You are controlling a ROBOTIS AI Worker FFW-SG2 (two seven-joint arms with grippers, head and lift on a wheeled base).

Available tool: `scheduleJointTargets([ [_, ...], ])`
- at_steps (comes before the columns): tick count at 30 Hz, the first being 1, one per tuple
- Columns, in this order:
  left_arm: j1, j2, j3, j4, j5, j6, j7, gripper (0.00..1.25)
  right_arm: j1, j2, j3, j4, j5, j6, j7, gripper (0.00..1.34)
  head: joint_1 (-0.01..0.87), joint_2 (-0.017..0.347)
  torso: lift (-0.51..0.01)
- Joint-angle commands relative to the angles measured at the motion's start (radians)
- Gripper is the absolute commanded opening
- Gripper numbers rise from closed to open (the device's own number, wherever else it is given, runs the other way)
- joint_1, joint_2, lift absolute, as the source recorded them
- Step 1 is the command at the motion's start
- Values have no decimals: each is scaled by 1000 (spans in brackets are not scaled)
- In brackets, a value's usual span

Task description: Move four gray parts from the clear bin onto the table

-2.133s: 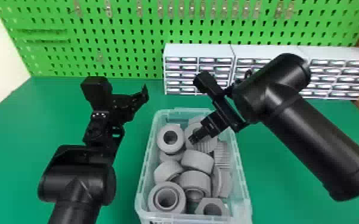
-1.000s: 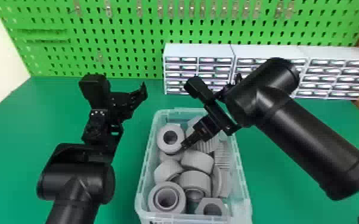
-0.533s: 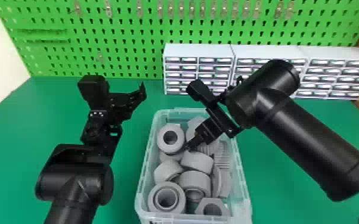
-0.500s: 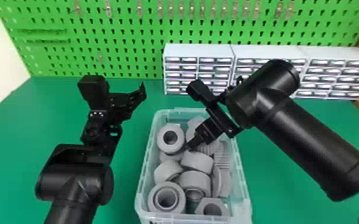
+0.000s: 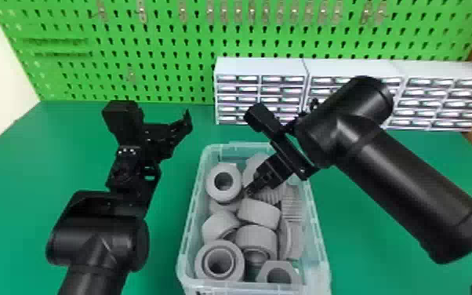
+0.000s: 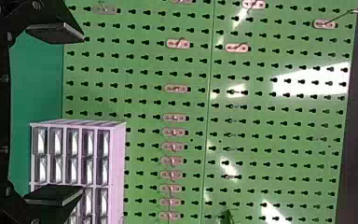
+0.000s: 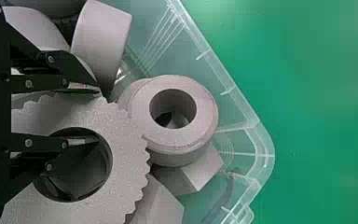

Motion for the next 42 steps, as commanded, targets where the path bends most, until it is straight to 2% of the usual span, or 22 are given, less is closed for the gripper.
scheduleJointTargets([
  [1,2,0,1,0,0,0,0,1106,-3,1,-6,-12,-7,0,0,345,693,72,-52],
  [22,11,3,1,0,0,0,5,1106,-10,6,-44,-98,3,23,0,342,693,72,-52],
  [42,20,5,-2,0,0,0,9,1106,-3,6,-143,-173,55,66,0,342,693,72,-52],
])
